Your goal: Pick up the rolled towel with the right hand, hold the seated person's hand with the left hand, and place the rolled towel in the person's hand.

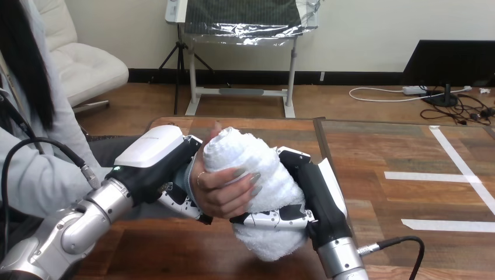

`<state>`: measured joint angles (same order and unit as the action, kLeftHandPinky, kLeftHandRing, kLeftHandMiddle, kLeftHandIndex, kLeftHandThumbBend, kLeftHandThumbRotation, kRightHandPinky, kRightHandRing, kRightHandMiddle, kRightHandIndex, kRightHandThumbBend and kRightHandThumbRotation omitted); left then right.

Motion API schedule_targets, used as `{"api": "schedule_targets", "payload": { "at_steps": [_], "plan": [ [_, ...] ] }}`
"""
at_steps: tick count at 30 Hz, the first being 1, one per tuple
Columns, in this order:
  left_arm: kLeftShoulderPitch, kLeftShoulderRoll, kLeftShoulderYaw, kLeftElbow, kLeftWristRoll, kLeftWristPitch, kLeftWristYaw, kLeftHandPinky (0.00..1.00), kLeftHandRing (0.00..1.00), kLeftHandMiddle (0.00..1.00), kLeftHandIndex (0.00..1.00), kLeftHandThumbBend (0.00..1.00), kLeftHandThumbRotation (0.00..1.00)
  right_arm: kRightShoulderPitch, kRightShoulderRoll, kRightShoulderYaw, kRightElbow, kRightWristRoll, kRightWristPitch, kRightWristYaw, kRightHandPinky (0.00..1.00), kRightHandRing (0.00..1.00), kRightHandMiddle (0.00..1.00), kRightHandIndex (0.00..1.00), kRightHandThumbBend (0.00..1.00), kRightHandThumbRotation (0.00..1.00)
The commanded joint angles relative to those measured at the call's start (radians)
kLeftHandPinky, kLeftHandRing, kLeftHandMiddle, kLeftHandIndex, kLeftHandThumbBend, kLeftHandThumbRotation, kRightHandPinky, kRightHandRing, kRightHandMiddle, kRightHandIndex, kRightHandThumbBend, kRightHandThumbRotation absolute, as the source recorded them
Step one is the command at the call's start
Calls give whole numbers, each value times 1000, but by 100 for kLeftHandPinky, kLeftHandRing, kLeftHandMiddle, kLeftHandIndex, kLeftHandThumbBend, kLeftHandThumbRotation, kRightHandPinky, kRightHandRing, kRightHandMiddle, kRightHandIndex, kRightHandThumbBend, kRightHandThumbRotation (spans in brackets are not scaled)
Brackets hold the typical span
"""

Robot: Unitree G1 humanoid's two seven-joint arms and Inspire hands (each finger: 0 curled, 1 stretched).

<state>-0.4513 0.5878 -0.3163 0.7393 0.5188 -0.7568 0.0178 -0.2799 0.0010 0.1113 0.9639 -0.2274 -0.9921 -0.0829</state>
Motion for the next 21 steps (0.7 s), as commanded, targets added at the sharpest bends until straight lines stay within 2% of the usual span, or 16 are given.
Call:
{"api": "schedule_targets", "payload": {
  "at_steps": [1,21],
  "plan": [
    [-33,-21,31,-52,-16,-14,24,22,28,36,37,94,2,-49,29,31,-16,-6,-34,24,27,33,42,39,78,0],
    [-15,-24,35,-60,-8,-6,30,23,29,37,39,93,2,-45,22,23,-35,-2,1,24,27,33,41,39,79,0]
  ]
}}
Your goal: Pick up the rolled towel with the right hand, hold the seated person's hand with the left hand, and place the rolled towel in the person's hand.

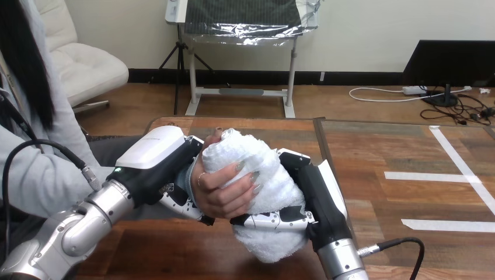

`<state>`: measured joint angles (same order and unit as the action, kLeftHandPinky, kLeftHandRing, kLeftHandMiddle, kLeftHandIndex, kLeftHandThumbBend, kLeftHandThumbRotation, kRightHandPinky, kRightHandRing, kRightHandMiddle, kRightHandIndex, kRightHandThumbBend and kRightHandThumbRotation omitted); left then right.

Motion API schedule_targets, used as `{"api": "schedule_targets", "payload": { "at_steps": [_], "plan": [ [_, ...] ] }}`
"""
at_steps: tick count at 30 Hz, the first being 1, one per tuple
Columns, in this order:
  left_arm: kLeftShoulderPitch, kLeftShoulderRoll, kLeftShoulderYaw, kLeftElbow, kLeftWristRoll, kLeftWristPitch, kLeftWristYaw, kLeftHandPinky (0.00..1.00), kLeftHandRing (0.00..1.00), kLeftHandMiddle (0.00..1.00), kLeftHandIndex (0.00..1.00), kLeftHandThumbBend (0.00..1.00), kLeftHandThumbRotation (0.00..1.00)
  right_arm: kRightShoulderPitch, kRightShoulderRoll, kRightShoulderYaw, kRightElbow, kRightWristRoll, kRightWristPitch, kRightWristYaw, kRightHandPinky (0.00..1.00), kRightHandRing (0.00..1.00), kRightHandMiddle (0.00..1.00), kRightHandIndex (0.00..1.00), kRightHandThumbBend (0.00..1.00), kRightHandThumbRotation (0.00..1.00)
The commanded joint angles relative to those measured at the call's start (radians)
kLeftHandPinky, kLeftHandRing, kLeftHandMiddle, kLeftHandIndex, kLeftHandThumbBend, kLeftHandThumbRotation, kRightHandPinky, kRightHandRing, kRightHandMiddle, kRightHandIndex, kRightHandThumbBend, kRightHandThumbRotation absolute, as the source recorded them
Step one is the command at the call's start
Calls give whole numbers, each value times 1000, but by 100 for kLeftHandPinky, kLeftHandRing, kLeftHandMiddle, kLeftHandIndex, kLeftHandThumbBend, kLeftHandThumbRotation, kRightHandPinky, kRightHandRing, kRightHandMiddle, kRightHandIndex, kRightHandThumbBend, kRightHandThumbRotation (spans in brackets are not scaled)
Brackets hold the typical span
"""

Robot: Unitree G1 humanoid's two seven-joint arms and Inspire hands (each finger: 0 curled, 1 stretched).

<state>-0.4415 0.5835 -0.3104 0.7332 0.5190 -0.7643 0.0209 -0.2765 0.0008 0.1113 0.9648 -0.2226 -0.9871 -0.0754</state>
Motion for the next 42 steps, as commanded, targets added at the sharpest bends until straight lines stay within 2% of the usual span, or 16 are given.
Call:
{"api": "schedule_targets", "payload": {
  "at_steps": [1,11,14,22,26,32,34,36,37,42],
  "plan": [
    [-24,-20,29,-53,-8,1,27,23,30,38,39,93,2,-49,22,23,-36,-6,-2,17,27,33,41,40,79,0],
    [-18,-20,29,-52,-4,2,33,29,35,43,43,93,3,-44,13,21,-50,-3,21,22,30,36,44,44,83,0],
    [-14,-19,29,-61,-1,13,32,32,38,45,45,94,5,-47,8,21,-47,-7,22,19,34,39,46,47,85,3],
    [-6,-13,25,-83,9,30,26,40,45,50,53,95,16,-51,-4,21,-39,-13,28,19,48,53,57,58,95,26],
    [2,-12,24,-97,13,40,23,44,50,54,57,97,22,-48,-15,23,-47,-30,46,11,56,62,65,66,98,38],
    [17,-10,22,-126,21,61,18,57,58,61,65,99,30,-40,-33,26,-64,-63,82,-8,67,73,74,77,100,55],
    [22,-11,23,-136,25,71,19,65,62,65,69,100,33,-38,-39,28,-65,-72,87,-15,72,78,78,82,100,67],
    [28,-11,23,-147,37,81,27,66,63,66,70,100,34,-36,-46,30,-63,-84,84,-23,73,79,79,83,100,69],
    [30,-12,23,-151,41,84,29,69,65,68,72,100,36,-36,-48,31,-63,-87,83,-26,76,81,82,86,100,80],
    [42,-15,23,-164,55,90,39,73,68,71,75,100,39,-34,-54,28,-42,-58,58,3,83,87,87,92,100,93]
  ]
}}
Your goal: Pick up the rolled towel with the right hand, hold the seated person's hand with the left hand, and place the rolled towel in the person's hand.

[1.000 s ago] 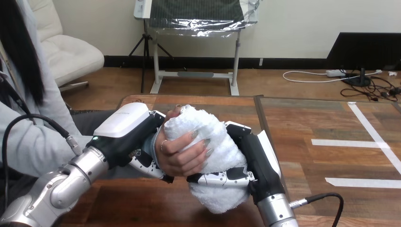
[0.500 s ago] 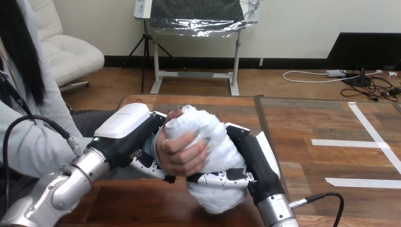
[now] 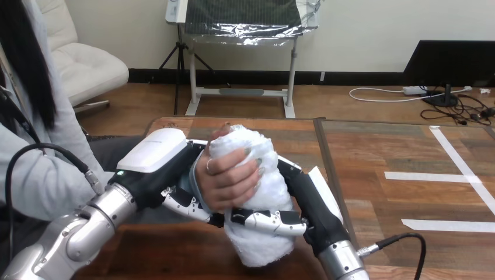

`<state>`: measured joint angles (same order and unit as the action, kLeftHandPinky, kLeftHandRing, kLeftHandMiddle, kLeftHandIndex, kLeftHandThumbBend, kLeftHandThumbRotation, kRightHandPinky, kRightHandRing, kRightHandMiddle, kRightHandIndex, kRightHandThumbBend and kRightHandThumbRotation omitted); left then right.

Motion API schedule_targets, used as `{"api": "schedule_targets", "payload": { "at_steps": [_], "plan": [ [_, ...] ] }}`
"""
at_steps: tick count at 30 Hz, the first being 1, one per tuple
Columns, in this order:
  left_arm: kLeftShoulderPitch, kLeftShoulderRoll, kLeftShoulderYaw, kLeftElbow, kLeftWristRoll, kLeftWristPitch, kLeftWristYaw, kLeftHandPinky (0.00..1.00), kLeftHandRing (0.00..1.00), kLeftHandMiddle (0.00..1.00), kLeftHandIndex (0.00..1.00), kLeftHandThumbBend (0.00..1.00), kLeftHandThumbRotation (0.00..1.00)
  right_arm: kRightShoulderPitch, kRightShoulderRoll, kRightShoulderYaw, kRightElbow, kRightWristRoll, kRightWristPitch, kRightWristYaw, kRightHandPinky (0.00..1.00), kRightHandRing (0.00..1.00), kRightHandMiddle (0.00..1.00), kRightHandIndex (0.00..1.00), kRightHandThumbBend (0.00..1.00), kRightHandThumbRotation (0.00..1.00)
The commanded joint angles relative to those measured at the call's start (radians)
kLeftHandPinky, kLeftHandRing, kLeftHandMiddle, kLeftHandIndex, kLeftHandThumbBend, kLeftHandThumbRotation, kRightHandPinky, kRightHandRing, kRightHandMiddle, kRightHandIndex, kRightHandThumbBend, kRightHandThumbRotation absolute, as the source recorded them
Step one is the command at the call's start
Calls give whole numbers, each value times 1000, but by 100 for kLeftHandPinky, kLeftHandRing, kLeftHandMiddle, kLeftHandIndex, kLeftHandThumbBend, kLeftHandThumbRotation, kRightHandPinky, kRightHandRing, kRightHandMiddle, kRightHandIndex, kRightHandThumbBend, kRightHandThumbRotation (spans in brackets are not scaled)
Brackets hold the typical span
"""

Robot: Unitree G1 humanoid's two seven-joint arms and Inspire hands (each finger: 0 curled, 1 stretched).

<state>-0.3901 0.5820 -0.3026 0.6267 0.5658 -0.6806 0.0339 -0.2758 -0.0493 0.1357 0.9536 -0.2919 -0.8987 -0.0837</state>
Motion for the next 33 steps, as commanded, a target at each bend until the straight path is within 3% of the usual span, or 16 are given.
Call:
{"api": "schedule_targets", "payload": {
  "at_steps": [1,7,20,33],
  "plan": [
    [-8,-14,15,-59,8,7,26,73,68,71,76,100,41,-35,-5,4,-28,15,-32,14,86,89,89,94,100,96],
    [8,-21,12,-75,10,26,21,74,69,72,78,100,44,-35,-22,9,-17,2,-47,0,92,94,94,98,100,99],
    [70,-71,12,-77,-4,18,87,78,76,77,85,100,45,-24,-56,8,0,19,-64,34,100,100,100,100,100,100],
    [129,-113,9,-77,-22,-2,136,88,90,91,96,100,60,-10,-69,-8,18,68,-95,83,100,100,100,100,100,100]
  ]
}}
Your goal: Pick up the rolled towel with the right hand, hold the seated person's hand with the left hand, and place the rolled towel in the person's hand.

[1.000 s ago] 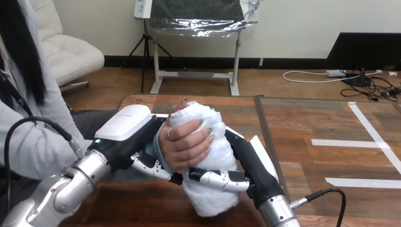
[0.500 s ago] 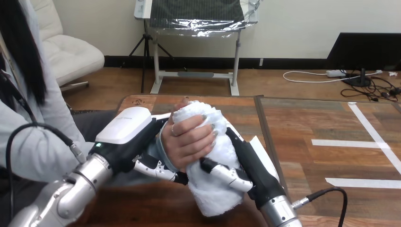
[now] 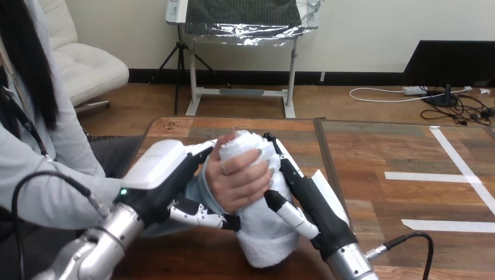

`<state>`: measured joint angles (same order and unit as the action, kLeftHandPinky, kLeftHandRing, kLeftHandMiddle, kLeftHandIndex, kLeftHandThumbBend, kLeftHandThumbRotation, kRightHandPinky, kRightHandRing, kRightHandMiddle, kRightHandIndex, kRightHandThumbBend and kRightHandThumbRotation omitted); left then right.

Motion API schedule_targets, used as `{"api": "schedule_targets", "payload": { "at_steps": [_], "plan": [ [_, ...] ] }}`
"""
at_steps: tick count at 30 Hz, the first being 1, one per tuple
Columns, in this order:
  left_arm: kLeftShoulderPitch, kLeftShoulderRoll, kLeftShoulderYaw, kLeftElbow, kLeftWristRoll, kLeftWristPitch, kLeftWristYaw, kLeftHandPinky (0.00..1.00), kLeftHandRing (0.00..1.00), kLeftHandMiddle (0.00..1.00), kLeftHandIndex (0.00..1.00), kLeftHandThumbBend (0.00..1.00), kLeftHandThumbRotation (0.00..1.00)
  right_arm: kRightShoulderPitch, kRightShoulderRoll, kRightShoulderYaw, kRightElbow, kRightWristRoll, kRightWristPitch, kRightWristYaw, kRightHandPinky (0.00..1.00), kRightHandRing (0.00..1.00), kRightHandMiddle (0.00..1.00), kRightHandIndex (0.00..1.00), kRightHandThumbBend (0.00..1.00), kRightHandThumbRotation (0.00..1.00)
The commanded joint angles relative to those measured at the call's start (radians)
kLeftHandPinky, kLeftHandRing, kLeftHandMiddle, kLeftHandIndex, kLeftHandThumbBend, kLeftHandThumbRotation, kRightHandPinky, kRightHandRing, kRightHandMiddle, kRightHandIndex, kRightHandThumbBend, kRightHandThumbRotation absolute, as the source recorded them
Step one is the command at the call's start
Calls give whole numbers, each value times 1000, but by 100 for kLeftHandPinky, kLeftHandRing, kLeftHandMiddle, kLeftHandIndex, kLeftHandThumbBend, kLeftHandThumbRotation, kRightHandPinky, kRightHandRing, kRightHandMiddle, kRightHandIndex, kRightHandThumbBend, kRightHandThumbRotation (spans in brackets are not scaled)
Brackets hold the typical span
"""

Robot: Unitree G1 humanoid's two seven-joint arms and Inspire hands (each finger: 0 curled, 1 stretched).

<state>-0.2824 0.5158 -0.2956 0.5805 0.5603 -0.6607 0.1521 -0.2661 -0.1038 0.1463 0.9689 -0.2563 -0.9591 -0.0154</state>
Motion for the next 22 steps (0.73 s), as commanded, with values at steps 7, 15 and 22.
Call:
{"api": "schedule_targets", "payload": {
  "at_steps": [7,15,22],
  "plan": [
    [45,-70,0,-18,-6,-36,67,92,96,97,99,100,66,-3,-20,-24,-9,65,-29,45,100,100,100,100,100,100],
    [71,-97,-3,-1,-6,-66,115,96,99,100,100,100,75,14,-30,-30,-19,101,-30,84,100,100,100,100,100,100],
    [87,-111,-8,7,11,-84,157,99,100,100,100,100,80,27,-41,-34,-27,106,-38,92,100,100,100,100,100,100]
  ]
}}
